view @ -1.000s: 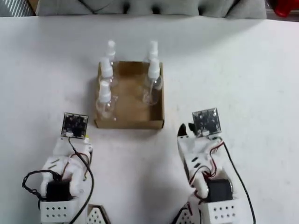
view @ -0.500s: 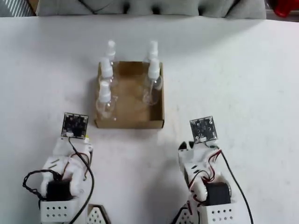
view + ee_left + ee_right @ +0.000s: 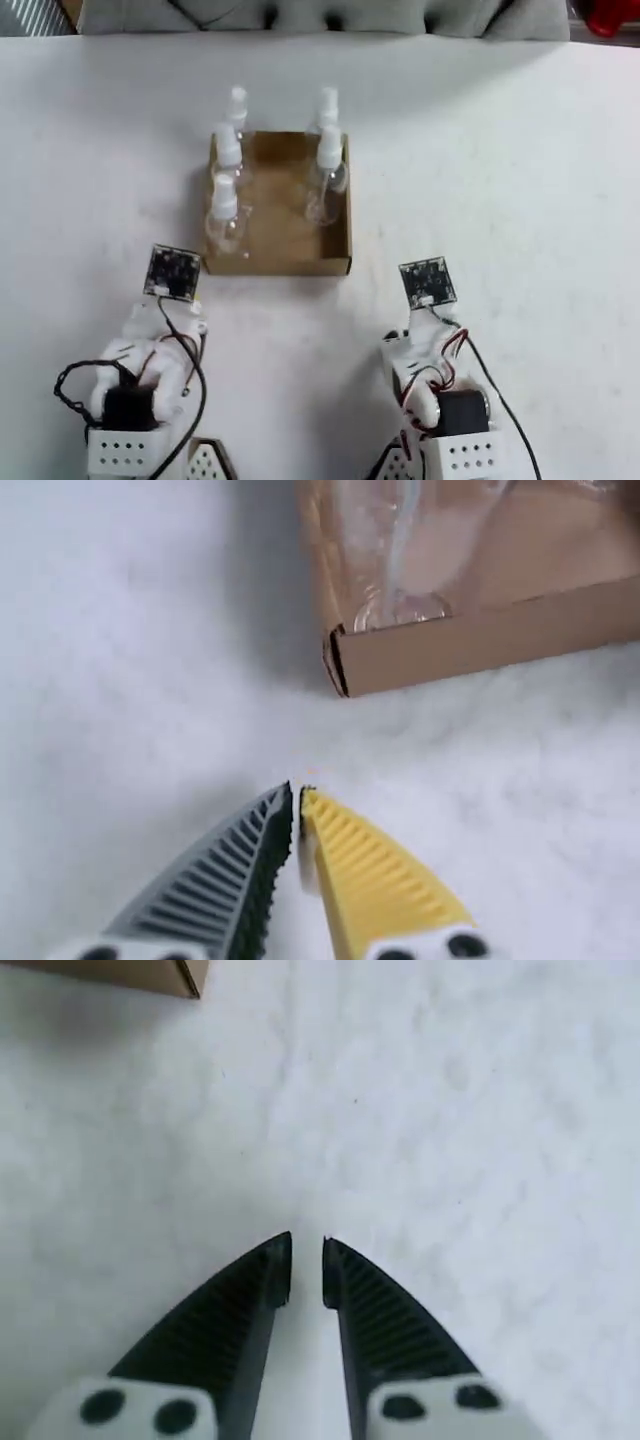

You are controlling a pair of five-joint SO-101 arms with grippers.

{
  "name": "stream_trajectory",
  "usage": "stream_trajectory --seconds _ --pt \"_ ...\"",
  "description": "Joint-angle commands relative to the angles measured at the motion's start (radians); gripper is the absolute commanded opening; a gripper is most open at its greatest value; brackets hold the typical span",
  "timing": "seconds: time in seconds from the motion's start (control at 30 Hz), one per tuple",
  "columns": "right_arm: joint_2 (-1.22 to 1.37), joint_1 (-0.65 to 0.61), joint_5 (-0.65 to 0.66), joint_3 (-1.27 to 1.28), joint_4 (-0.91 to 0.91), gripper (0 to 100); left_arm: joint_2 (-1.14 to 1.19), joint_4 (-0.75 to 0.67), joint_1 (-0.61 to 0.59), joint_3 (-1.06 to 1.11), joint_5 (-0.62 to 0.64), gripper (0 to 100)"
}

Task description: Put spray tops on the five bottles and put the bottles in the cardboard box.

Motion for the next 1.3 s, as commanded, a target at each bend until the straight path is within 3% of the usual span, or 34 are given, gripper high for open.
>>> stream_trajectory --seconds 0.0,0.2,1.27 --pt "-0.004 0.007 0.006 0.009 0.005 1.7 -0.010 0.055 0.010 -0.002 -0.006 2" --pt "-0.004 0.007 0.006 0.009 0.005 1.7 -0.010 0.163 -0.004 -0.002 0.002 2" --pt "-0.004 0.007 0.006 0.009 0.005 1.7 -0.012 0.163 0.001 -0.002 0.000 2"
